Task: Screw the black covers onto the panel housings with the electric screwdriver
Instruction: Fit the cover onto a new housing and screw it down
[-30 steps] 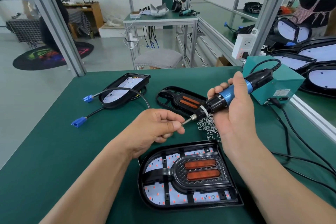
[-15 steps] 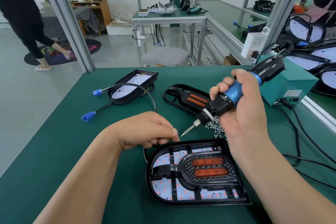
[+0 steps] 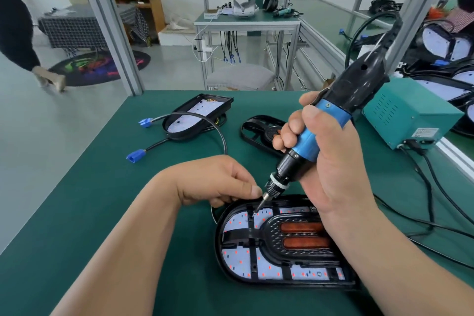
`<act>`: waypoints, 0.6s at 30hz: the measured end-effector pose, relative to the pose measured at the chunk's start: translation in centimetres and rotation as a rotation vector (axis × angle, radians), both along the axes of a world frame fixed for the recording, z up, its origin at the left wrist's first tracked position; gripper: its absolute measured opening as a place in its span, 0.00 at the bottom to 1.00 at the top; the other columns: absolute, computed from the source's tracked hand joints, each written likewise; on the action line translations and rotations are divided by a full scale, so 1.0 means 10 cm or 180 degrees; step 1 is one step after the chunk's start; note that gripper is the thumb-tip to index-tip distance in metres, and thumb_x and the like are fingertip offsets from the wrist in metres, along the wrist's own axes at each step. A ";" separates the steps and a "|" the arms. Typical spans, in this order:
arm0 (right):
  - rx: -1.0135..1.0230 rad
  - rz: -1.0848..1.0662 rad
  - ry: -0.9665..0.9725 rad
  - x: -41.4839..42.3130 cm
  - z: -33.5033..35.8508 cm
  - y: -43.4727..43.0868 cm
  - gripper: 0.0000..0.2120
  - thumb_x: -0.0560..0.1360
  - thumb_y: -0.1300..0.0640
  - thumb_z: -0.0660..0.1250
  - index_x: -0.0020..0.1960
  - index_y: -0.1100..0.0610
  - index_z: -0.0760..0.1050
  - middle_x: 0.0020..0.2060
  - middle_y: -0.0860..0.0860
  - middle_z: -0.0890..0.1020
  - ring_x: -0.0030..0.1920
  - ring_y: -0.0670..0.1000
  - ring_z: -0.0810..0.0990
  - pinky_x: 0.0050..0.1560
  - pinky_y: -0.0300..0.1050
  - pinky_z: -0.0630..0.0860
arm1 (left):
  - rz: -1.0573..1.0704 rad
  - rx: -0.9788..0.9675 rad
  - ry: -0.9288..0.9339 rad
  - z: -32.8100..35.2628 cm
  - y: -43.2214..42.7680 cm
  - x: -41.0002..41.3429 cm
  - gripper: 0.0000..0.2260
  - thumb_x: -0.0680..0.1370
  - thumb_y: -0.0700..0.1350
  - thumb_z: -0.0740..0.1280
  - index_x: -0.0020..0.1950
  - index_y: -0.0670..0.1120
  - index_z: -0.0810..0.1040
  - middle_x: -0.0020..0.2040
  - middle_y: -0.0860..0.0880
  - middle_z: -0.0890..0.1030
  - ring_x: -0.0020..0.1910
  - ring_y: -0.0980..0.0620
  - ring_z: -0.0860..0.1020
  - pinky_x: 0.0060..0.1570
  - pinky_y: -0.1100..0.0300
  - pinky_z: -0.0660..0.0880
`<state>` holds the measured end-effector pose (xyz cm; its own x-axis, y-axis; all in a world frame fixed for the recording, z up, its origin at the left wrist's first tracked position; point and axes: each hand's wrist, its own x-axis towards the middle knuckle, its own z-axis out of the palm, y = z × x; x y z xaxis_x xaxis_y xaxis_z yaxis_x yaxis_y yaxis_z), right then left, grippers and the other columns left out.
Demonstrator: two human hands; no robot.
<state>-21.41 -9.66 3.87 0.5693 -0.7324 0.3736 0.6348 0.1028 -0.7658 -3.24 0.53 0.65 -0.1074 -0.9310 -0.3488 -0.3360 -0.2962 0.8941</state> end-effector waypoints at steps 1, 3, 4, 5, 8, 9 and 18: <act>-0.0023 -0.0005 0.0009 0.00 0.00 0.01 0.09 0.77 0.57 0.69 0.57 0.56 0.74 0.37 0.53 0.73 0.35 0.53 0.73 0.42 0.51 0.77 | 0.0008 -0.0009 0.0011 -0.01 0.00 0.00 0.08 0.77 0.51 0.74 0.44 0.47 0.86 0.31 0.52 0.67 0.30 0.55 0.61 0.27 0.63 0.59; -0.0045 -0.0017 0.0027 0.00 0.00 0.01 0.10 0.77 0.57 0.69 0.57 0.56 0.74 0.37 0.53 0.73 0.35 0.53 0.73 0.42 0.51 0.77 | -0.0001 -0.0030 0.0025 -0.02 -0.01 0.00 0.09 0.77 0.51 0.74 0.44 0.47 0.86 0.31 0.52 0.67 0.29 0.56 0.61 0.27 0.64 0.59; -0.0056 -0.0023 0.0037 0.01 0.00 0.01 0.10 0.77 0.58 0.69 0.57 0.56 0.74 0.37 0.53 0.73 0.35 0.53 0.73 0.42 0.51 0.77 | -0.0010 -0.0036 0.0027 -0.02 -0.01 0.00 0.08 0.78 0.51 0.73 0.43 0.48 0.86 0.31 0.53 0.67 0.28 0.56 0.62 0.27 0.64 0.60; -0.0067 -0.0027 0.0043 0.01 0.00 0.01 0.10 0.77 0.58 0.69 0.57 0.56 0.74 0.37 0.53 0.73 0.35 0.53 0.73 0.42 0.51 0.77 | -0.0022 -0.0041 0.0027 -0.02 -0.01 0.01 0.08 0.78 0.51 0.73 0.42 0.48 0.85 0.30 0.53 0.66 0.28 0.56 0.62 0.27 0.64 0.60; -0.0098 -0.0011 0.0045 0.01 -0.01 0.01 0.10 0.77 0.58 0.69 0.57 0.56 0.75 0.37 0.53 0.73 0.35 0.53 0.73 0.42 0.51 0.77 | -0.0065 -0.0074 -0.0008 -0.01 -0.01 0.00 0.09 0.78 0.51 0.73 0.43 0.47 0.85 0.30 0.52 0.66 0.27 0.56 0.62 0.27 0.64 0.60; -0.0110 0.0000 0.0053 0.01 -0.01 0.02 0.10 0.78 0.58 0.69 0.57 0.56 0.75 0.37 0.53 0.73 0.35 0.53 0.74 0.42 0.51 0.78 | -0.0068 -0.0077 -0.0024 -0.01 -0.01 0.00 0.10 0.78 0.51 0.72 0.44 0.46 0.85 0.30 0.52 0.66 0.27 0.57 0.62 0.27 0.64 0.61; -0.0349 0.0321 0.0126 0.01 0.00 0.07 0.11 0.76 0.58 0.68 0.58 0.55 0.74 0.36 0.53 0.73 0.34 0.53 0.74 0.41 0.51 0.78 | -0.0065 -0.0115 -0.0252 0.03 0.00 -0.04 0.11 0.81 0.49 0.72 0.43 0.43 0.84 0.29 0.53 0.65 0.28 0.55 0.62 0.27 0.64 0.61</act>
